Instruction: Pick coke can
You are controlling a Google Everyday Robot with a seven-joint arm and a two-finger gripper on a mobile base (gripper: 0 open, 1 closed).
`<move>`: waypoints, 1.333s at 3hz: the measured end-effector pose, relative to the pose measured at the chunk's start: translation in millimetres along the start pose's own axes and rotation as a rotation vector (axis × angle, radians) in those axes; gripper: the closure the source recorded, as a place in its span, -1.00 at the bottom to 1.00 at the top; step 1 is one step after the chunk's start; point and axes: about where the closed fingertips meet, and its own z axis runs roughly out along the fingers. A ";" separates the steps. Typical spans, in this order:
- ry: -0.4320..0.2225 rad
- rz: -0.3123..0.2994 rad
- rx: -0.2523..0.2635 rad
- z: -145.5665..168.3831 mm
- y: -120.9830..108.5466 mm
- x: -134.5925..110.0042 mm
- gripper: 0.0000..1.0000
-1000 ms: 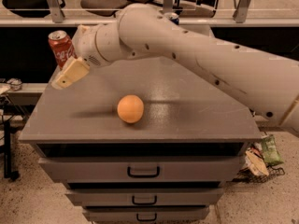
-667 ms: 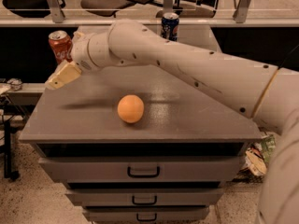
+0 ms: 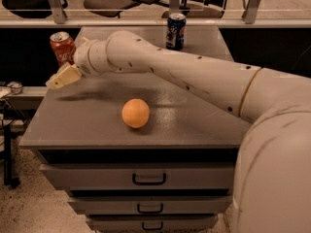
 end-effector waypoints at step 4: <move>-0.060 0.095 0.122 15.7 -59.3 17.2 0.70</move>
Offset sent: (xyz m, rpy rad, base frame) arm 0.0619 -0.0069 -0.0139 0.1051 0.0421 -0.1137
